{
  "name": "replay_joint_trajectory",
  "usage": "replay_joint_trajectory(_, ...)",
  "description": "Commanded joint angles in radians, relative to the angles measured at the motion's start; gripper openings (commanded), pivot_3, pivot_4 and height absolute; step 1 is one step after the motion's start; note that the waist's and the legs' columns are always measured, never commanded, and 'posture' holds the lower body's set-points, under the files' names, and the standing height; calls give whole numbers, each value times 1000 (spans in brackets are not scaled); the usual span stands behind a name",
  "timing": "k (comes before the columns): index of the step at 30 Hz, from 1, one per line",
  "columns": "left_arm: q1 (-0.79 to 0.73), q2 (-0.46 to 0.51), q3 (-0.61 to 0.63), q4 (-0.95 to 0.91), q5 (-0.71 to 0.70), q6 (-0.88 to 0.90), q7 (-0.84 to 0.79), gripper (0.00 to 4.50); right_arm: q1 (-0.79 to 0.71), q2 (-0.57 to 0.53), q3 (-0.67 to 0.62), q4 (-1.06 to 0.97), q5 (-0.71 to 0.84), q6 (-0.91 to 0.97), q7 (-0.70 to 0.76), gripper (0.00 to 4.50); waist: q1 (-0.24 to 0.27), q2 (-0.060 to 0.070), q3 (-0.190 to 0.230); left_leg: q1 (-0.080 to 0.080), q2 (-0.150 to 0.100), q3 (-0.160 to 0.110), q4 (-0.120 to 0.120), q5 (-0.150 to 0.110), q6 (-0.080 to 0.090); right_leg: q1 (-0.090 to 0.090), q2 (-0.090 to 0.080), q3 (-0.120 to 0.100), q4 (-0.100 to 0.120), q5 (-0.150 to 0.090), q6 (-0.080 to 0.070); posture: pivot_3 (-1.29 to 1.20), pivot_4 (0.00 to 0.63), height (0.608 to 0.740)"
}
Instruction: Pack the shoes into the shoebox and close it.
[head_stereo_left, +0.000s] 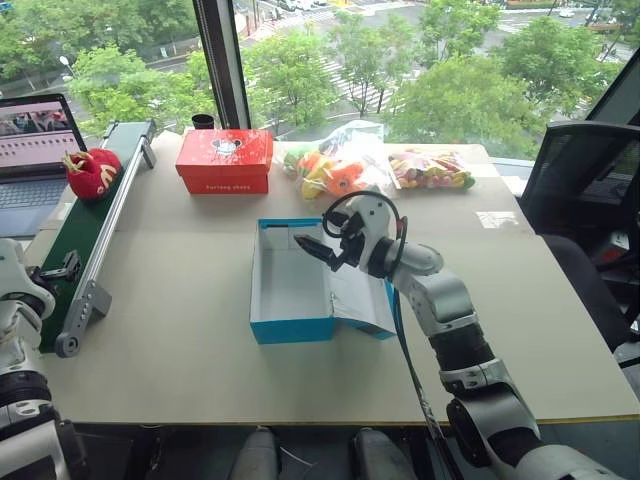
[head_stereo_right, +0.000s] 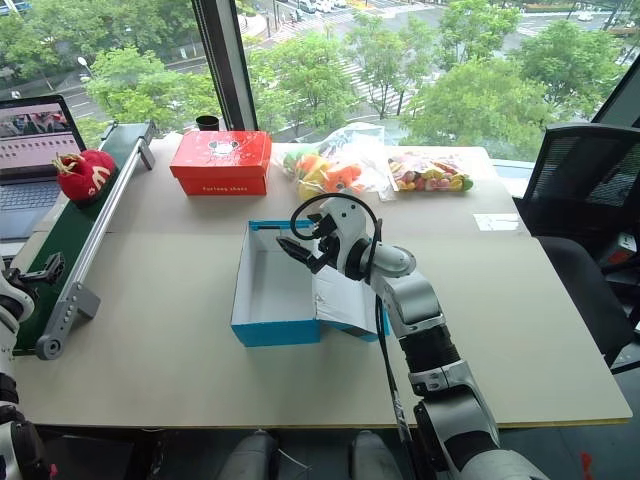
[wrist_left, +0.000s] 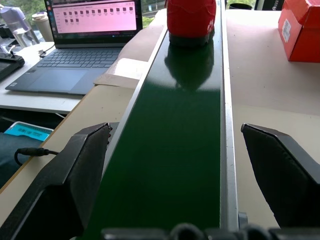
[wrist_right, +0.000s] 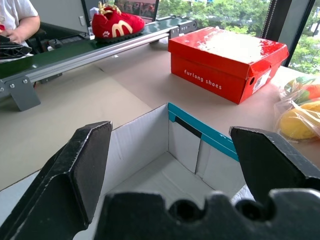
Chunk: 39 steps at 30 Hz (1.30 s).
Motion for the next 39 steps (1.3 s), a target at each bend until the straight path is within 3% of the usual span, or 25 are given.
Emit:
replay_joint_trajectory(1, -41, 37, -11, 40, 15, -48, -3, 4500, -10, -5, -28, -22, 8, -19, -2, 4475, 0, 0, 0, 0, 0, 0, 0, 0, 0, 0, 0, 0, 0, 0, 0, 0, 150, 739)
replay_joint_trajectory(9, -70, 46, -33, 104, 26, -97, -1, 4500, -3, 31, -72, -71, 99, -34, 32, 4475, 0, 0, 0, 0, 0, 0, 0, 0, 0, 0, 0, 0, 0, 0, 0, 0, 150, 739)
replay_joint_trajectory(29, -96, 46, -46, 231, 36, -117, 49, 4500, -12, 12, -68, -71, 79, -34, 38, 4475, 0, 0, 0, 0, 0, 0, 0, 0, 0, 0, 0, 0, 0, 0, 0, 0, 150, 739)
replay_joint_trajectory(36, -105, 21, -55, 214, 15, -86, 7, 2664, -25, -5, -79, -66, 73, -30, 26, 4500, 6, 0, 0, 1, 0, 0, 0, 0, 0, 0, 0, 0, 2, 0, 0, 0, 150, 739)
replay_joint_trajectory(39, -124, 5, -70, 144, 14, -90, 5, 2390, -31, -12, -81, -70, 75, -23, 25, 4500, 9, 0, 0, 1, 0, 0, 0, 0, 0, 1, 0, 0, 2, 0, 0, 0, 150, 739)
